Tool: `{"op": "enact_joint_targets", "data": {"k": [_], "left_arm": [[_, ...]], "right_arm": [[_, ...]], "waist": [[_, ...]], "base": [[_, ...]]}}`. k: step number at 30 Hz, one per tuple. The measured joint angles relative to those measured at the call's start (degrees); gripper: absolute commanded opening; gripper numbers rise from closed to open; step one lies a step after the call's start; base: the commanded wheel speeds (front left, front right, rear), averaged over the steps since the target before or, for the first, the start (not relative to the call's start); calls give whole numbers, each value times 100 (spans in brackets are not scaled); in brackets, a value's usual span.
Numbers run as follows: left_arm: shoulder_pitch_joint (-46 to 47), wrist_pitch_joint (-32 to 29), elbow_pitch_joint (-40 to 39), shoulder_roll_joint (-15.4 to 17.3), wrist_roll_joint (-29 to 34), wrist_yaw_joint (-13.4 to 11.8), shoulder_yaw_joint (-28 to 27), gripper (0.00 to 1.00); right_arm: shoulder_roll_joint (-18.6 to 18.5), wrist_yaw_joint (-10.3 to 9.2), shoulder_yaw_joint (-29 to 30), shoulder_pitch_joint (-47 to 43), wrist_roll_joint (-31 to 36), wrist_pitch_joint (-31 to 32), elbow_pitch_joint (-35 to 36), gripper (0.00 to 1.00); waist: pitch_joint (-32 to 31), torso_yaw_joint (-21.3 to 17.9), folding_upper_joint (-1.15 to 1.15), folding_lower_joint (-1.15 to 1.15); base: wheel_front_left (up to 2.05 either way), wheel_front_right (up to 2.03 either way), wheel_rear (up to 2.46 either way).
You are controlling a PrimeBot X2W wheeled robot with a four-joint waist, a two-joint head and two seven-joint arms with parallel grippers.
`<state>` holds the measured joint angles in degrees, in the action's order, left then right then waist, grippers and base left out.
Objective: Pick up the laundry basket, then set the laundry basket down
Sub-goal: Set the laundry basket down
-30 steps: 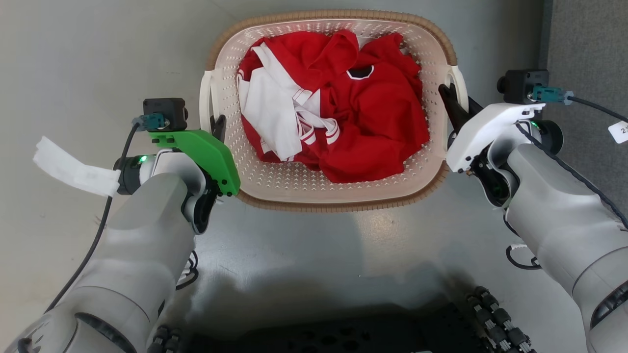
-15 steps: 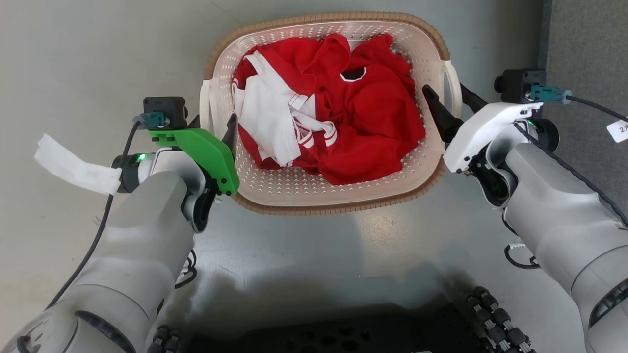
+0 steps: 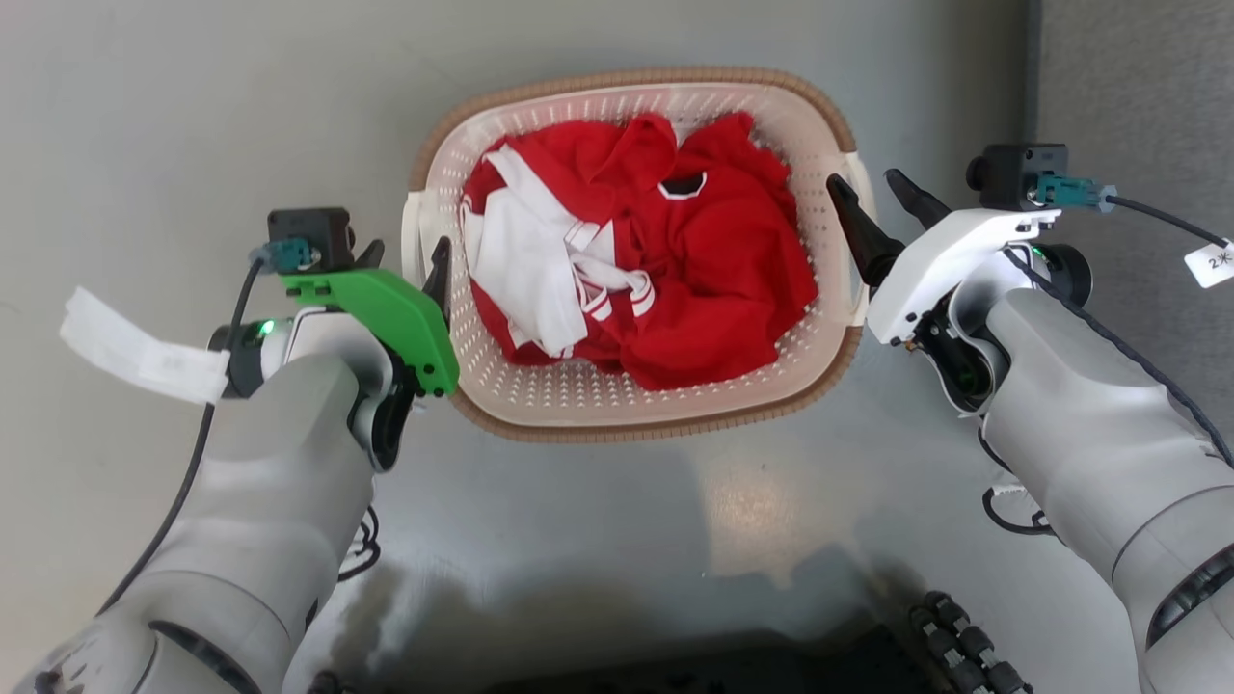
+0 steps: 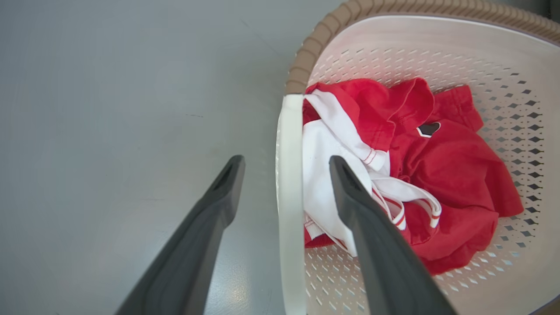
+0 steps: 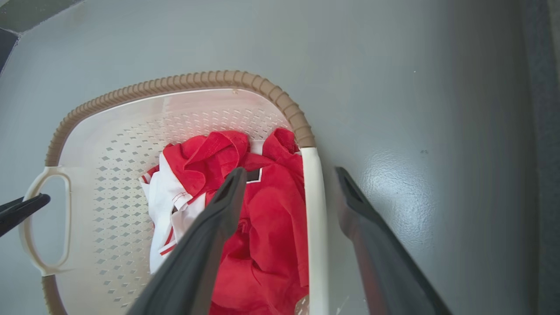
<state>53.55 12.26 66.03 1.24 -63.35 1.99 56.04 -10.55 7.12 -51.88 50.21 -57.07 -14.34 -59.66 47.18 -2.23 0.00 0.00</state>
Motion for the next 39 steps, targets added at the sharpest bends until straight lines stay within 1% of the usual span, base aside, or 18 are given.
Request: {"op": "enact_joint_targets", "data": {"k": [9,11,20,24,29,34,39], "left_arm": [[-298,149,77,4,-11,110,-46,100],[-341,169,62,4,-74,159,-141,100],[-482,216,-49,5,-107,297,-265,100],[-486,215,-297,40,76,297,-487,100],[-533,215,-561,221,333,301,-722,100],[-815,215,-876,326,542,300,-998,100],[-1161,215,-1220,366,836,296,-1263,100]], "right_arm": [[7,0,209,-253,-14,0,11,100],[-3,0,247,-329,-13,0,25,100],[-45,0,415,-598,137,0,358,100],[-140,0,521,-695,275,0,536,100],[-248,0,749,-863,474,0,775,100],[-302,0,1031,-1118,647,0,1028,100],[-308,0,1254,-1455,890,0,1260,100]], "waist": [[-541,-72,0,0],[-681,-88,0,0],[-1354,-146,0,0],[-1662,-152,0,0],[-2051,-139,0,0],[-2442,-116,0,0],[-2834,-93,0,0]], "base": [[0,0,0],[0,0,0],[0,0,0],[0,0,0],[0,0,0],[0,0,0],[0,0,0]]}}
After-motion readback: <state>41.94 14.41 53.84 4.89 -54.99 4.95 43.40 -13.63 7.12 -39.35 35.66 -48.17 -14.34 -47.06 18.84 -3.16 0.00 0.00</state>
